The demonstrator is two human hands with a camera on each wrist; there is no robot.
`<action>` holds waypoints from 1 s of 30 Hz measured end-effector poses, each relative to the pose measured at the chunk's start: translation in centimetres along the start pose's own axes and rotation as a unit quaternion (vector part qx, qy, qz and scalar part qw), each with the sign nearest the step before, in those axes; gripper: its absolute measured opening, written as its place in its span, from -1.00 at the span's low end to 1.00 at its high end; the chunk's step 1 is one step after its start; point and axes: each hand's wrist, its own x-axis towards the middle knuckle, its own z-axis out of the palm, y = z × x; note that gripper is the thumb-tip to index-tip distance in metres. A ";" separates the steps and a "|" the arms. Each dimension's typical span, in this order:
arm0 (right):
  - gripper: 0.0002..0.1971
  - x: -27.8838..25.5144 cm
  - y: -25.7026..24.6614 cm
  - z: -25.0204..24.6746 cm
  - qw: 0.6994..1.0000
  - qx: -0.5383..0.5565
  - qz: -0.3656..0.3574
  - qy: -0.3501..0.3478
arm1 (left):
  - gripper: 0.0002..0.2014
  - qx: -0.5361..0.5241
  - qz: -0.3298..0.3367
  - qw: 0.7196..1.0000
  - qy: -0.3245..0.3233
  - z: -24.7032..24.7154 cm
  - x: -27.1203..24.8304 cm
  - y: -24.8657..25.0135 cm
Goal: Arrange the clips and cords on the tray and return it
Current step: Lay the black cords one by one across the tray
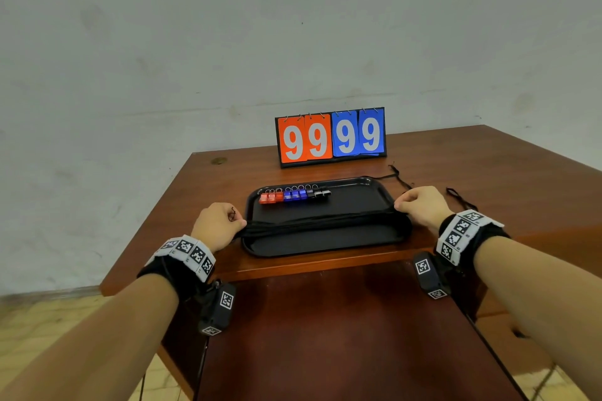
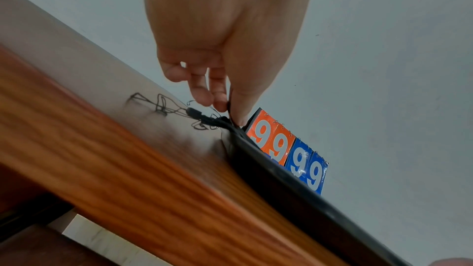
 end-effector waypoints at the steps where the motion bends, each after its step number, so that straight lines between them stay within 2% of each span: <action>1: -0.90 -0.1 0.0 0.0 1.000 0.002 -0.001 -0.001 | -0.86 0.000 -0.001 1.000 0.000 0.0 0.0 0.0; 8: -0.99 -0.5 -0.1 -0.1 1.000 0.006 -0.004 0.000 | -0.93 0.000 -0.018 1.000 0.011 -0.2 -0.1 0.1; 12: -0.97 -0.5 -0.6 -0.5 1.000 0.007 -0.017 0.011 | -0.84 0.024 -0.023 0.999 0.036 -0.7 -0.3 0.3; 16: -0.96 -0.9 -1.5 -1.1 0.999 0.002 -0.036 -0.003 | -0.84 0.074 -0.027 0.995 0.058 -1.4 -1.0 1.3; 20: -0.94 -1.5 -1.8 -1.7 0.999 0.009 -0.051 -0.007 | -0.86 0.070 -0.019 0.996 0.061 -1.9 -1.7 2.6; 25: -0.89 -2.5 -1.6 -3.8 0.998 0.023 -0.048 0.015 | -0.88 0.054 0.015 0.996 0.066 -1.7 -2.3 5.9; 30: -0.91 -2.8 -0.2 -7.8 0.999 0.003 -0.037 0.032 | -0.90 0.030 0.059 0.997 0.035 0.2 -2.0 10.8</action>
